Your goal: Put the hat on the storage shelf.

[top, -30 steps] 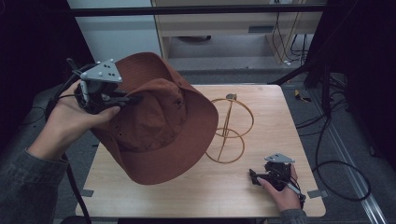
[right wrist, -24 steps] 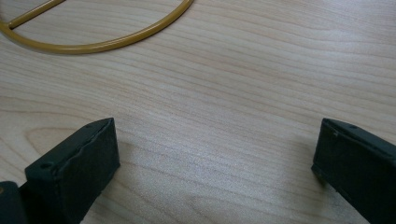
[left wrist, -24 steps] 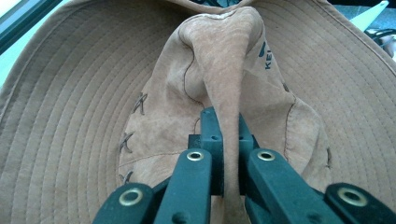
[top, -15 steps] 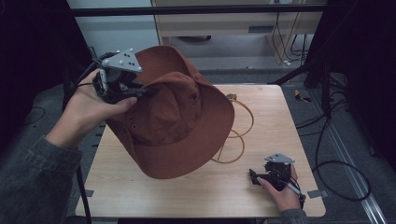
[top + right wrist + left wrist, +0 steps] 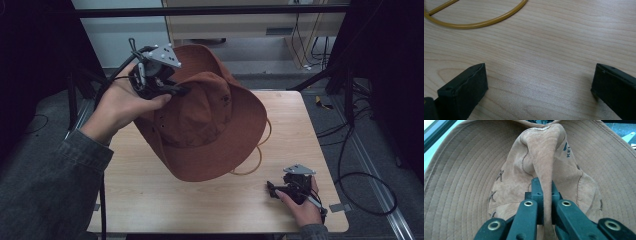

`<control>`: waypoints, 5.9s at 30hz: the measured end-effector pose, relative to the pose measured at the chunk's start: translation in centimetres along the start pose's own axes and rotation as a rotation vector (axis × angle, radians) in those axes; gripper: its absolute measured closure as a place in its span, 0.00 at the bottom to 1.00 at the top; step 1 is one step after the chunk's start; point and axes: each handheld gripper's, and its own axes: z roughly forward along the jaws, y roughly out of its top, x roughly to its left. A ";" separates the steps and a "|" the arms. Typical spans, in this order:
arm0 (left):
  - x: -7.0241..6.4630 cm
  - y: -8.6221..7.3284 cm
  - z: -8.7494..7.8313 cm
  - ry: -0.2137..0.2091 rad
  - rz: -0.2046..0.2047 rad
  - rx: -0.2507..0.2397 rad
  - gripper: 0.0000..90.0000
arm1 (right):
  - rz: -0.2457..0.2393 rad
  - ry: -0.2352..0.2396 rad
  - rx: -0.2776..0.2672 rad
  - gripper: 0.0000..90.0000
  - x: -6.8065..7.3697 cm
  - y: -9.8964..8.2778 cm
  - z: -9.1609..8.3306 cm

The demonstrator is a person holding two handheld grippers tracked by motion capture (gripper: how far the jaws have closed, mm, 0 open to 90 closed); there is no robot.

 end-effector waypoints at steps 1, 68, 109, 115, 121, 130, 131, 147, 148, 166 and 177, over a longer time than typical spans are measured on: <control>-0.1 0.2 0.2 -0.001 0.000 -0.001 0.99 | 0.001 -0.001 0.001 0.01 0.0 0.0 0.0; -1.6 7.3 15.2 -0.100 0.002 0.053 0.98 | 0.002 0.004 0.003 0.01 0.0 0.0 -0.1; -2.1 5.9 13.6 -0.032 -0.036 0.003 0.60 | 0.002 0.005 0.003 0.01 0.0 0.0 -0.1; -2.1 5.7 13.6 -0.028 -0.040 -0.007 0.52 | 0.002 0.003 0.002 0.01 0.0 0.0 -0.1; -2.6 5.2 13.5 -0.041 -0.050 -0.026 0.29 | 0.001 0.003 0.002 0.01 0.0 0.0 -0.1; -3.2 4.4 13.1 -0.040 -0.062 -0.041 0.11 | 0.002 0.005 0.003 0.01 0.0 0.0 -0.1; -3.3 4.3 13.0 -0.042 -0.061 -0.046 0.10 | 0.002 0.004 0.003 0.01 0.0 0.0 -0.1; -3.5 0.9 9.3 -0.022 -0.070 -0.091 0.07 | 0.001 0.004 0.003 0.01 0.0 0.0 -0.1; -3.4 0.6 9.1 -0.020 -0.073 -0.096 0.07 | 0.001 0.003 0.003 0.01 0.0 0.0 -0.1; -2.8 -6.3 4.4 0.063 -0.147 -0.171 0.05 | 0.002 0.006 0.005 0.01 0.0 0.0 -0.1; -3.2 -11.2 4.3 0.087 -0.191 -0.148 0.05 | 0.001 0.006 0.003 0.01 0.0 0.0 -0.1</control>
